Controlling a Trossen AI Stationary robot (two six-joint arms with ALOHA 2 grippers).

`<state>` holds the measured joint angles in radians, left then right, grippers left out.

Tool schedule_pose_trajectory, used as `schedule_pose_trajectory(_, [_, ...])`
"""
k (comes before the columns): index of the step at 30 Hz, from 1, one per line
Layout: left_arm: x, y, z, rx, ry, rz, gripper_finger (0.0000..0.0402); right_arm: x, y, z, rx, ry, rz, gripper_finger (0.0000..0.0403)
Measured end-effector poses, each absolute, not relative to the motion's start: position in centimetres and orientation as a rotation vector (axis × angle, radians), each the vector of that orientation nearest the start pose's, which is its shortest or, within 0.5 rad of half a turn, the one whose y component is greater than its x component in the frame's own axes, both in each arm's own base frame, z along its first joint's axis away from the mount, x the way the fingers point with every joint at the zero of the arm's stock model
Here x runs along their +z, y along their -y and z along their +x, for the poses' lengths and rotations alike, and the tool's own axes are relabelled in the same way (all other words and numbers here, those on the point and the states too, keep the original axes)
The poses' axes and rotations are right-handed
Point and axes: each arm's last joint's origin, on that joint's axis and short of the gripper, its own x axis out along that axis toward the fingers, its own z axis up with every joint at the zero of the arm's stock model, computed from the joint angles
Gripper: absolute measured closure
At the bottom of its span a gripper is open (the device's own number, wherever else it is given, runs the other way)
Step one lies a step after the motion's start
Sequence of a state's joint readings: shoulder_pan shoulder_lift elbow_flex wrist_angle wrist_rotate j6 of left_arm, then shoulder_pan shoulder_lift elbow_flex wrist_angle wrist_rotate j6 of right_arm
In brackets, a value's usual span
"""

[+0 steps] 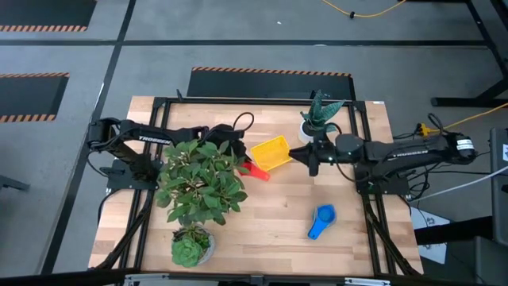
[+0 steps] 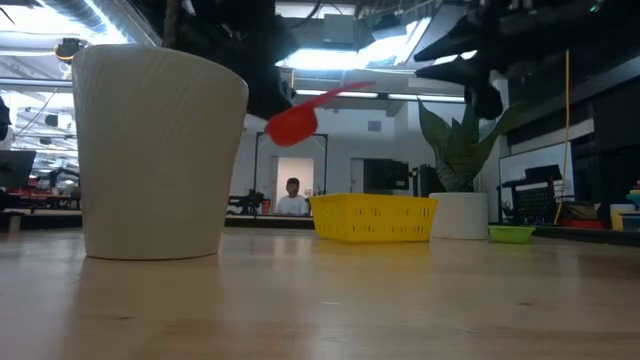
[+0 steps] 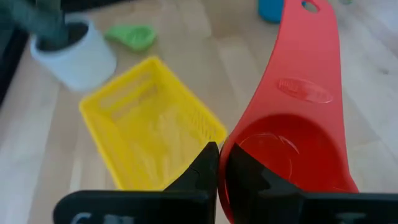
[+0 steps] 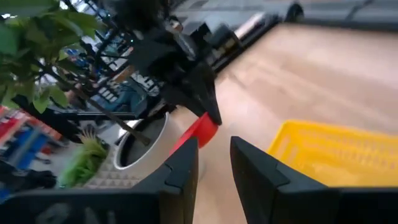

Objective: Nest measuring cups in basket
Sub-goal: Stack the red measuring cup on top of the blue measuring cup

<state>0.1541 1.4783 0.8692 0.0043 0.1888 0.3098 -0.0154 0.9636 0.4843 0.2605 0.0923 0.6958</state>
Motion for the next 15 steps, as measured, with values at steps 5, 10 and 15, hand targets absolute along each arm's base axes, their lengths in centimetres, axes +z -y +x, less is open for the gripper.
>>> schedule_pose_trajectory(5, [22.5,-3.3,31.1,-0.159,-0.525,0.258,0.039,22.9,1.3,22.2,-0.106,-0.219,0.821,0.0305])
schedule_pose_trajectory(10, [22.6,-2.7,31.2,-0.16,-0.521,0.269,0.039,22.0,1.4,23.8,0.001,-0.216,0.892,0.0305])
schedule_pose_trajectory(15, [22.6,-2.5,31.2,-0.166,-0.52,0.271,0.039,20.6,1.5,25.2,0.009,-0.221,0.956,0.0305])
